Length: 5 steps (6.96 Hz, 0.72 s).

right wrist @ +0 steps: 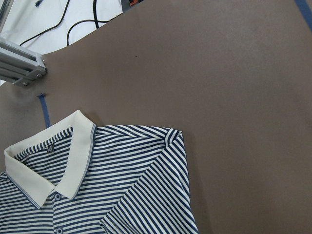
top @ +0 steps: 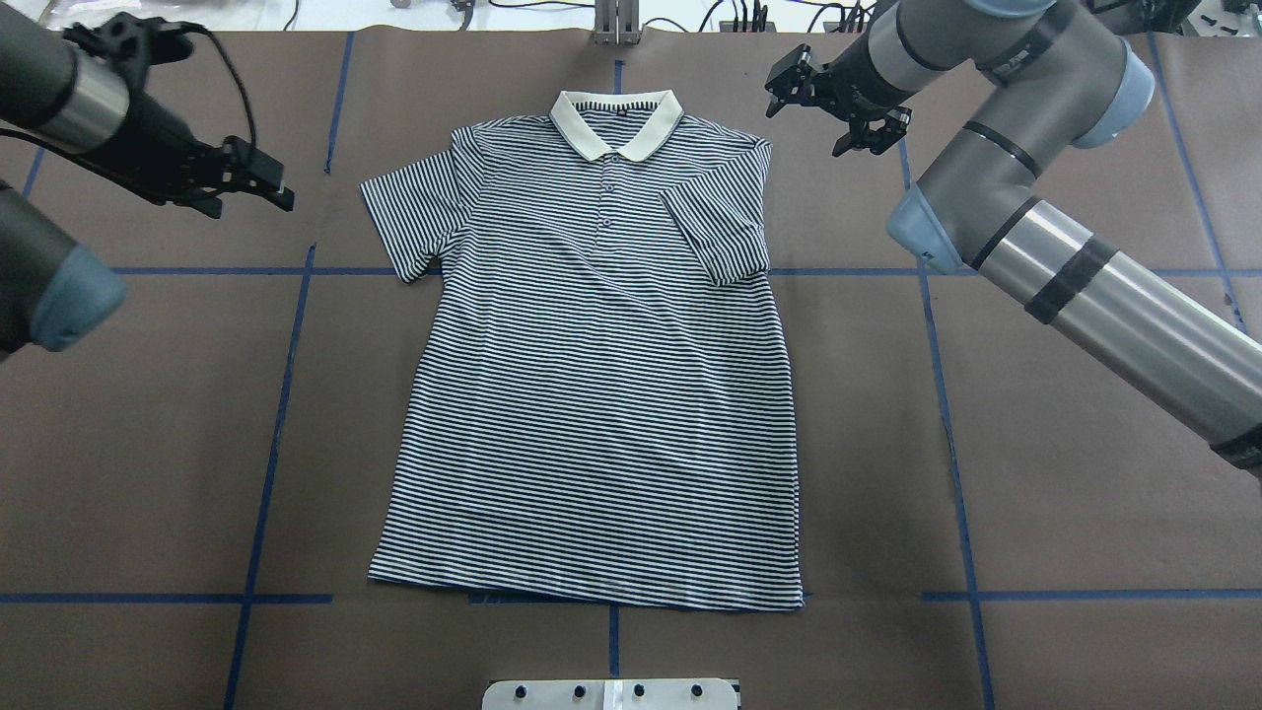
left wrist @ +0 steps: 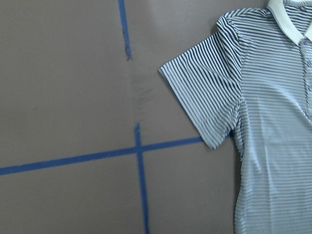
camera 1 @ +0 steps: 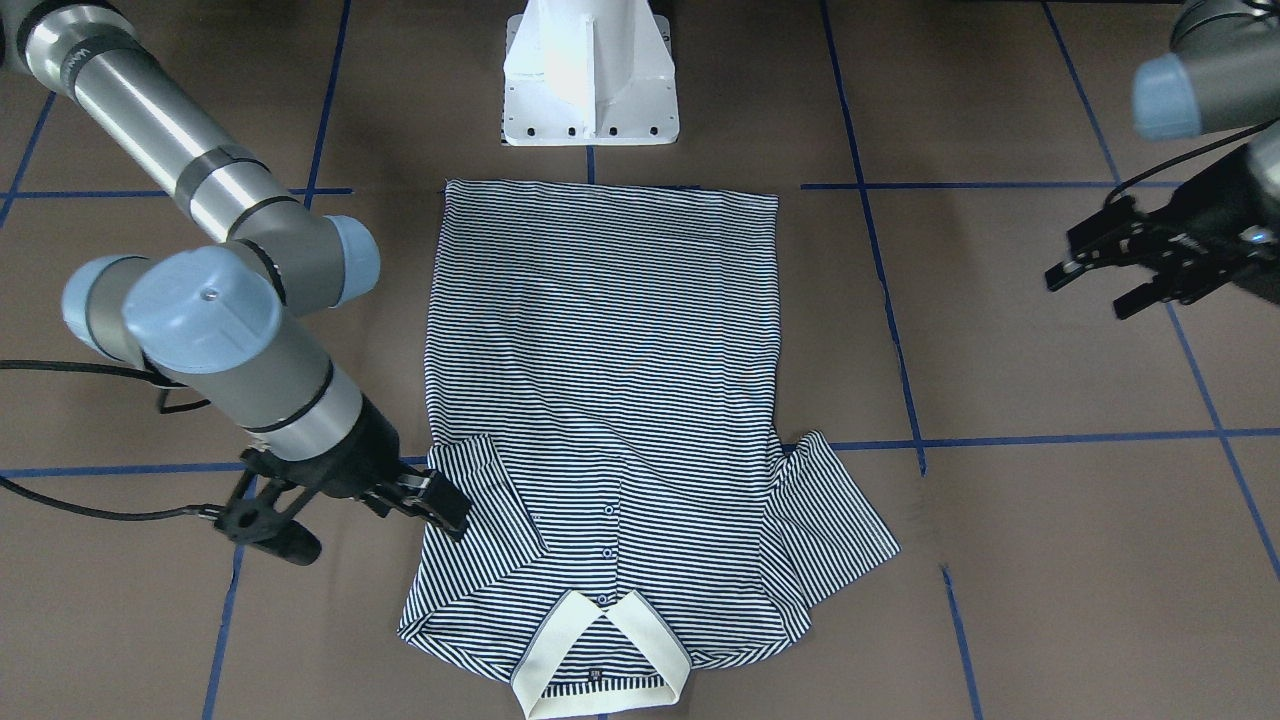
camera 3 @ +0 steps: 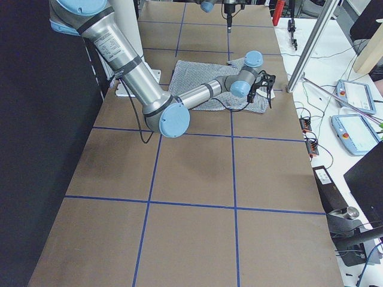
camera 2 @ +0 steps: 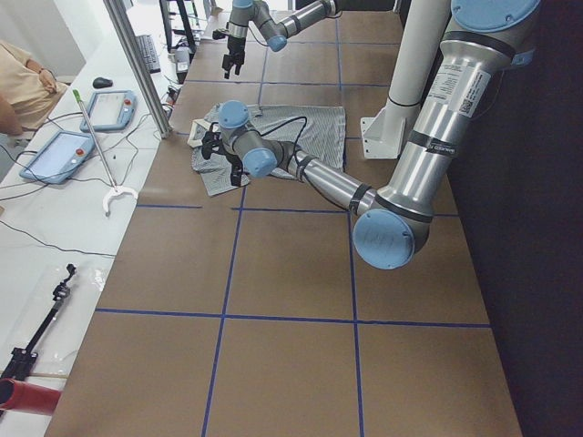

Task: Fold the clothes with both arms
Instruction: 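Lift the right gripper away while the left arm swings in toward the shirt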

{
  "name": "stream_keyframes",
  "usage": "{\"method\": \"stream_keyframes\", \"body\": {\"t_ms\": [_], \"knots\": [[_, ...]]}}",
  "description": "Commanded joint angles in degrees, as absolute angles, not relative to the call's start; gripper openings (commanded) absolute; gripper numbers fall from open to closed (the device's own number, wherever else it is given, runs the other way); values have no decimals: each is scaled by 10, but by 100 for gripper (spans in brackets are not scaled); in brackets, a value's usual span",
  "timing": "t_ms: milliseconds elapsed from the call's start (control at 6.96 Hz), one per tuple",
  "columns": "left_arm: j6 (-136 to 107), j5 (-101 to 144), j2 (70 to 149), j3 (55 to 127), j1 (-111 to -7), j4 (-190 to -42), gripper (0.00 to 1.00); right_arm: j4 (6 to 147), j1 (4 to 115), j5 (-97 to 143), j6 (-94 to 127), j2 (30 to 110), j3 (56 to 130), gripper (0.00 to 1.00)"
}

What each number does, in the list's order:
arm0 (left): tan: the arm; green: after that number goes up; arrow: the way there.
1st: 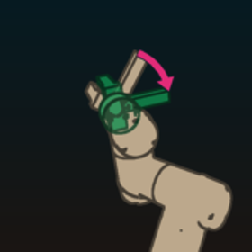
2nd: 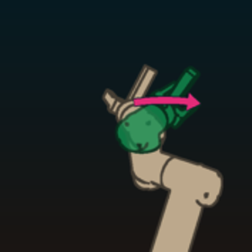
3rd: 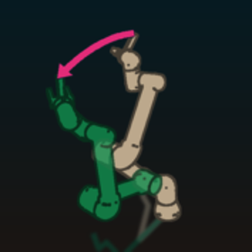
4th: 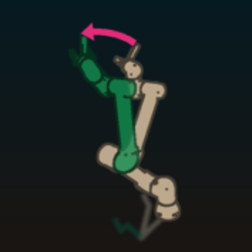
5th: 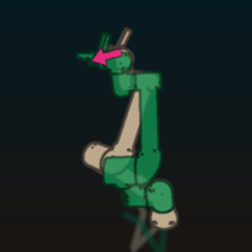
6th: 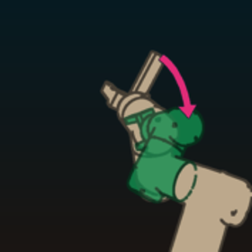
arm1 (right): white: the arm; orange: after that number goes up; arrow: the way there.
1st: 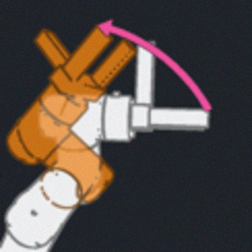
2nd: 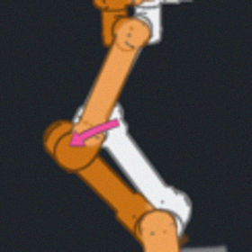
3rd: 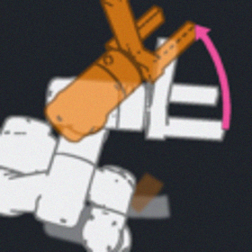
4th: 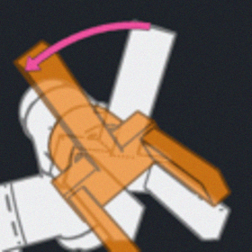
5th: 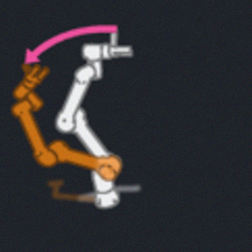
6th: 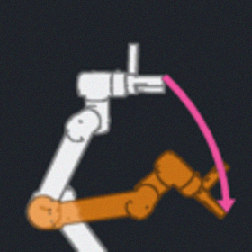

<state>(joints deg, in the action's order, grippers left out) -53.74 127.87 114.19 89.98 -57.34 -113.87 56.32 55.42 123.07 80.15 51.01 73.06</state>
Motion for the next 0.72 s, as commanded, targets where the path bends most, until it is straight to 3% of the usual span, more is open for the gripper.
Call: {"method": "stream_keyframes", "body": {"t_ms": [0,144,574], "knots": [[-567,1180,1223,744,-542,-1228,92,561,564,1238,781,531,747,100],[-567,1153,1257,668,-534,-1281,89,561,564,1238,781,547,769,100],[-567,1071,1301,604,-508,-1291,69,561,562,1235,781,571,799,100]]}}
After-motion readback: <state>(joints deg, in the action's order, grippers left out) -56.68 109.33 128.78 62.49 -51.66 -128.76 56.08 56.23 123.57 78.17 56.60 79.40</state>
